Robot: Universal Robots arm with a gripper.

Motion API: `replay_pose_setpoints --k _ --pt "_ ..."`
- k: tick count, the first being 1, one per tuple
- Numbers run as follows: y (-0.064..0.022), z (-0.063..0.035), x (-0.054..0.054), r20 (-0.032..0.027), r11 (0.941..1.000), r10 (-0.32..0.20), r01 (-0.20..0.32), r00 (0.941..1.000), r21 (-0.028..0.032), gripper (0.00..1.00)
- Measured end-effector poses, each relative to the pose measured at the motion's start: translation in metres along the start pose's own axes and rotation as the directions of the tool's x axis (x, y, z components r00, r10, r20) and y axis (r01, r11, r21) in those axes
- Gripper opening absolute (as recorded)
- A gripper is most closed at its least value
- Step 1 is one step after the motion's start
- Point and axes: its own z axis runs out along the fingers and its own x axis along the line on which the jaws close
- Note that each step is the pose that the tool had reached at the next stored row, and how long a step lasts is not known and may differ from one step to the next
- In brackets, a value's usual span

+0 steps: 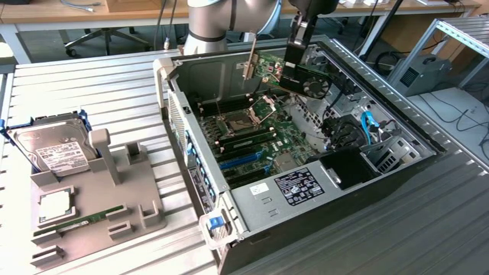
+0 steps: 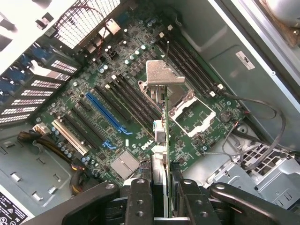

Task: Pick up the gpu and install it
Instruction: 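Insert the gpu into the slot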

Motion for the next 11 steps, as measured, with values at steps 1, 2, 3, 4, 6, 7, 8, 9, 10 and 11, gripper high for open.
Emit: replay_pose_setpoints --k 1,2,3,4,6,7,8,9,10,11 --pt "0.0 0.0 0.0 0.0 1.0 -0.003 0.003 1.0 -0.0001 0.27" --pt "0.0 0.0 0.0 0.0001 1.0 -0.006 0.006 1.0 -0.0002 0.27" --pt "0.0 0.0 0.0 0.0002 0.9999 -0.011 0.011 0.9999 -0.0003 0.27" --pt "0.0 0.0 0.0 0.0002 0.9999 -0.013 0.013 0.9999 -0.0004 0.27" --pt "0.0 0.0 0.0 0.0003 0.9998 -0.019 0.019 0.9998 -0.0005 0.27" --pt "0.0 0.0 0.0 0.0004 0.9997 -0.023 0.023 0.9997 -0.0007 0.27" --pt "0.0 0.0 0.0 0.0004 0.9996 -0.027 0.027 0.9996 -0.0007 0.27" --pt "0.0 0.0 0.0 0.0004 0.9995 -0.03 0.03 0.9995 -0.0008 0.27" --pt "0.0 0.0 0.0 0.0005 0.9994 -0.034 0.034 0.9994 -0.0009 0.27" --pt "0.0 0.0 0.0 0.0005 0.9993 -0.037 0.037 0.9993 -0.001 0.27"
